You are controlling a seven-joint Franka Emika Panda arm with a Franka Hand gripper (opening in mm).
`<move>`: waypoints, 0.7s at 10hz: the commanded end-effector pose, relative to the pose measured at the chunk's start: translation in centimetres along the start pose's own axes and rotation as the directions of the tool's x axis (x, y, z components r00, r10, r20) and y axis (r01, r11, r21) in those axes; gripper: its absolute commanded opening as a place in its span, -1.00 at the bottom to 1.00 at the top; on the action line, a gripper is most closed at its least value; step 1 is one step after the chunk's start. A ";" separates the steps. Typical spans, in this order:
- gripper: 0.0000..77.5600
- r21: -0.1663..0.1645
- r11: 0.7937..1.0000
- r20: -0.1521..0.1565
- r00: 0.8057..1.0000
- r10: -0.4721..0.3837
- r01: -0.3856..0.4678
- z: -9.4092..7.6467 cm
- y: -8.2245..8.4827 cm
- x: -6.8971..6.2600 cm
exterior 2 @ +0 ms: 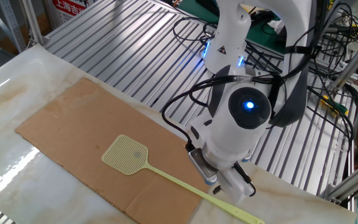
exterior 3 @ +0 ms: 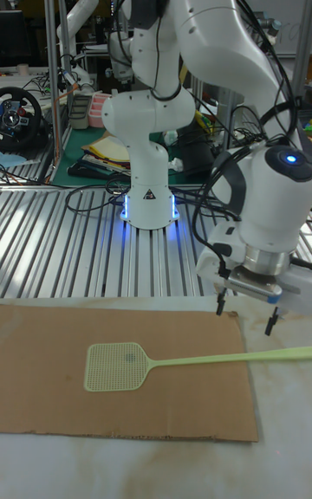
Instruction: Swat with a flyswatter
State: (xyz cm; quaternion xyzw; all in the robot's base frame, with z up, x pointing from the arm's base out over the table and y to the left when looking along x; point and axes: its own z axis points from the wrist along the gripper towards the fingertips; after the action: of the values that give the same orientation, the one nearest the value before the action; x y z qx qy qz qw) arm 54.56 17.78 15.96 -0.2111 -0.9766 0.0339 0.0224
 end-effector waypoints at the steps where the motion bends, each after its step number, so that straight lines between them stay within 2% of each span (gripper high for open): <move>1: 1.00 0.000 0.999 0.006 0.999 -0.032 0.032 -0.3 -0.4 -0.5; 7: 1.00 -0.003 0.996 0.005 0.996 -0.092 0.092 -0.5 -1.5 -1.5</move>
State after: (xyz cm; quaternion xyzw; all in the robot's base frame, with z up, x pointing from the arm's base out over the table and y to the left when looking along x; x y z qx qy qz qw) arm 55.11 16.18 16.39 -0.1721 -0.9843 0.0329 0.0233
